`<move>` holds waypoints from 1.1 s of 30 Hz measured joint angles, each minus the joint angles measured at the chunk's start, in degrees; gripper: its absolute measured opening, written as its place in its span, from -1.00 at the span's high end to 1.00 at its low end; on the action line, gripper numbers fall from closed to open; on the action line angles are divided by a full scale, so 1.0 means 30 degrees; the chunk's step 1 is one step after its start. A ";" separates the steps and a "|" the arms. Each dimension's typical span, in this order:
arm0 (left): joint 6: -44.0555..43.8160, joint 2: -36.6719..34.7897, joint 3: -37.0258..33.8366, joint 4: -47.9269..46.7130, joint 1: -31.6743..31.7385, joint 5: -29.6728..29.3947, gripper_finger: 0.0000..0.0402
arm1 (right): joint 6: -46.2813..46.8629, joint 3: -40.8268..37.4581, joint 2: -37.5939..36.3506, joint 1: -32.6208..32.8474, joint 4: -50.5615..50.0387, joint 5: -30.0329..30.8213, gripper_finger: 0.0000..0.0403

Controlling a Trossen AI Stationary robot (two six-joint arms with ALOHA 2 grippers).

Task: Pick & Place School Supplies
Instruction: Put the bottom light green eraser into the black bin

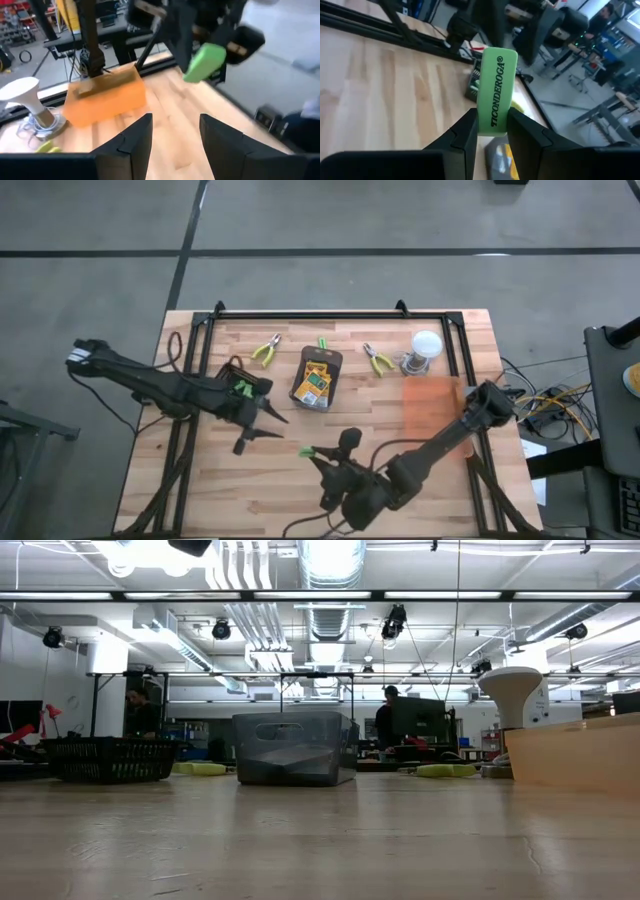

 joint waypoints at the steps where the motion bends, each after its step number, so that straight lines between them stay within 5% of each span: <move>1: 0.0545 0.0244 -0.0007 0.0012 0.0000 -0.0016 0.15 | -0.0277 -0.0001 0.0000 -0.0176 0.0116 0.0000 0.55; 22: 0.3521 0.3903 -0.0029 0.4350 0.0000 0.0460 0.15 | -0.1180 -0.0029 0.0146 -0.1603 0.0400 -0.1443 0.55; 33: 0.4050 0.3910 -0.0036 0.5607 -0.0007 0.3151 0.15 | -0.0706 -0.0029 0.0173 -0.1852 0.0355 -0.2778 0.55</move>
